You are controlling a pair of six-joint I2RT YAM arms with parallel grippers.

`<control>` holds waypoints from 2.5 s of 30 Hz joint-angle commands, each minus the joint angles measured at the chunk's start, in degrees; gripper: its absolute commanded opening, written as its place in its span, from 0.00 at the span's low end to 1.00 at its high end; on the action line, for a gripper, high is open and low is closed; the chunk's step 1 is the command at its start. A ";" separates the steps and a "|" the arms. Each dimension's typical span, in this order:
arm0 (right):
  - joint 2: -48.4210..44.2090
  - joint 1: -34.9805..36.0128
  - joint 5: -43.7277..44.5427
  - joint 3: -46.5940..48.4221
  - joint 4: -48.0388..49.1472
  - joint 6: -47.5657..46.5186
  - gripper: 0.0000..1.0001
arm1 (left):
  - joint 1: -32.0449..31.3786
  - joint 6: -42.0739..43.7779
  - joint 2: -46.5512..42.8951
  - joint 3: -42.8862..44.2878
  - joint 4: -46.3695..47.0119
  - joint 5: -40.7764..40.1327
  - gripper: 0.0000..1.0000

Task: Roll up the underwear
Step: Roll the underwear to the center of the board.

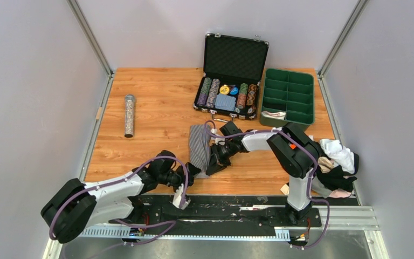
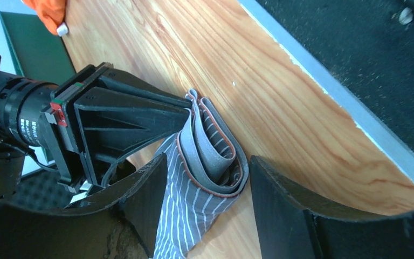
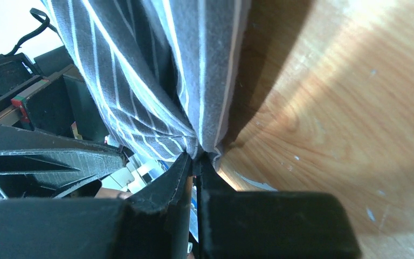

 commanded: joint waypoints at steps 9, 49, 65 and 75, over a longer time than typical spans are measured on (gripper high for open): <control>3.37 0.95 7.95 -0.02 -1.02 -1.38 0.00 | -0.24 2.03 8.33 1.89 5.03 -3.50 0.41; -34.99 22.74 41.07 -29.33 38.43 -71.80 0.68 | -0.24 -34.25 2.75 1.92 12.11 4.53 0.00; -28.52 21.11 30.38 -30.56 47.90 -74.64 0.79 | -0.24 -41.37 3.02 1.97 18.10 1.80 0.00; -24.89 20.85 30.98 -31.36 54.18 -78.77 0.59 | -0.24 -44.16 2.02 0.97 20.46 0.66 0.00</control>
